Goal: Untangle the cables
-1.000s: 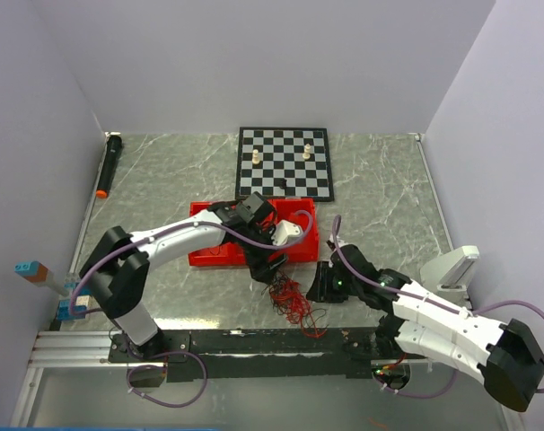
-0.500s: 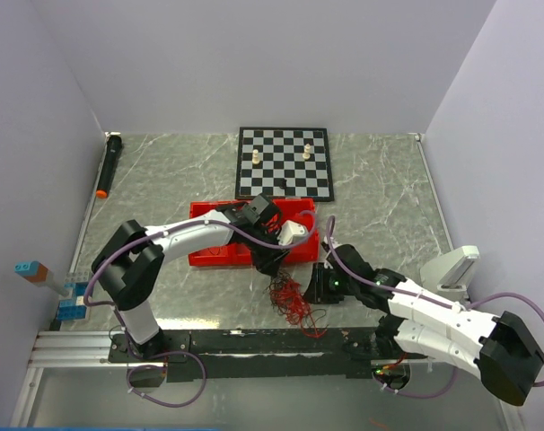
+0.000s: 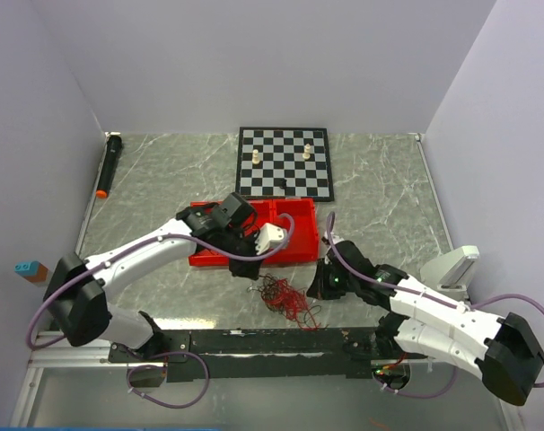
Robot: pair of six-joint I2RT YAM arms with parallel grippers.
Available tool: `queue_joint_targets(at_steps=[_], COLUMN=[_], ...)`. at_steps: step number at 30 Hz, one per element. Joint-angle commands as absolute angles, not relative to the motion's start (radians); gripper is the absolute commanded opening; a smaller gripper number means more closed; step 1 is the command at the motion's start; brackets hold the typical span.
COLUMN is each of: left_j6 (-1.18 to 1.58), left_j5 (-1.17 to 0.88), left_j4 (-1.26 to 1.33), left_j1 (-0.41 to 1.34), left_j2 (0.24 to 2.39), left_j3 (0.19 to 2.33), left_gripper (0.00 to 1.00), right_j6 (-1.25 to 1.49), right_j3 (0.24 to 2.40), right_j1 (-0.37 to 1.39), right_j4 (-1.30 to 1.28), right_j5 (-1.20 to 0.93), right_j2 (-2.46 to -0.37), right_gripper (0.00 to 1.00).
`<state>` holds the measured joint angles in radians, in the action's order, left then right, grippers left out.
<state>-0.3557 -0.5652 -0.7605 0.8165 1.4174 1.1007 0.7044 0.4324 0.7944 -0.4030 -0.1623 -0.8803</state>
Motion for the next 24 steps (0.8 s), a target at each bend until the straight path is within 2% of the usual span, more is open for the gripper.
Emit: queue_joint_targets(at_steps=[1, 6, 14, 16, 19, 21, 24], left_j6=[-0.477, -0.596, -0.669, -0.667, -0.637, -0.62, -0.579], left_j5=[-0.539, -0.453, -0.24, -0.226, -0.271, -0.31, -0.348], left_j4=[-0.94, -1.061, -1.095, -1.08, -1.036, -1.02, -0.988], left_j1=[0.763, 0.733, 0.719, 0.716, 0.716, 0.715, 0.716], left_j2=[1.352, 1.228, 1.025, 0.977, 0.943, 0.957, 1.012], left_j3=[1.078, 1.04, 0.89, 0.871, 0.89, 0.926, 0.982], left_gripper=[0.12, 0.12, 0.12, 0.12, 0.17, 0.23, 0.34], right_j6=[0.683, 0.725, 0.825, 0.787, 0.703, 0.635, 0.563], right_j3=[0.524, 0.563, 0.603, 0.594, 0.572, 0.557, 0.59], right_j1=[0.801, 0.799, 0.795, 0.795, 0.801, 0.831, 0.954], right_j4=[-0.53, -0.65, -0.782, -0.73, -0.62, -0.491, -0.416], right_j5=[-0.011, 0.129, 0.265, 0.201, 0.015, -0.151, -0.202], right_j2=[-0.838, -0.811, -0.824, -0.815, -0.854, -0.873, -0.906], right_gripper=[0.0, 0.0, 0.0, 0.0, 0.0, 0.0, 0.0])
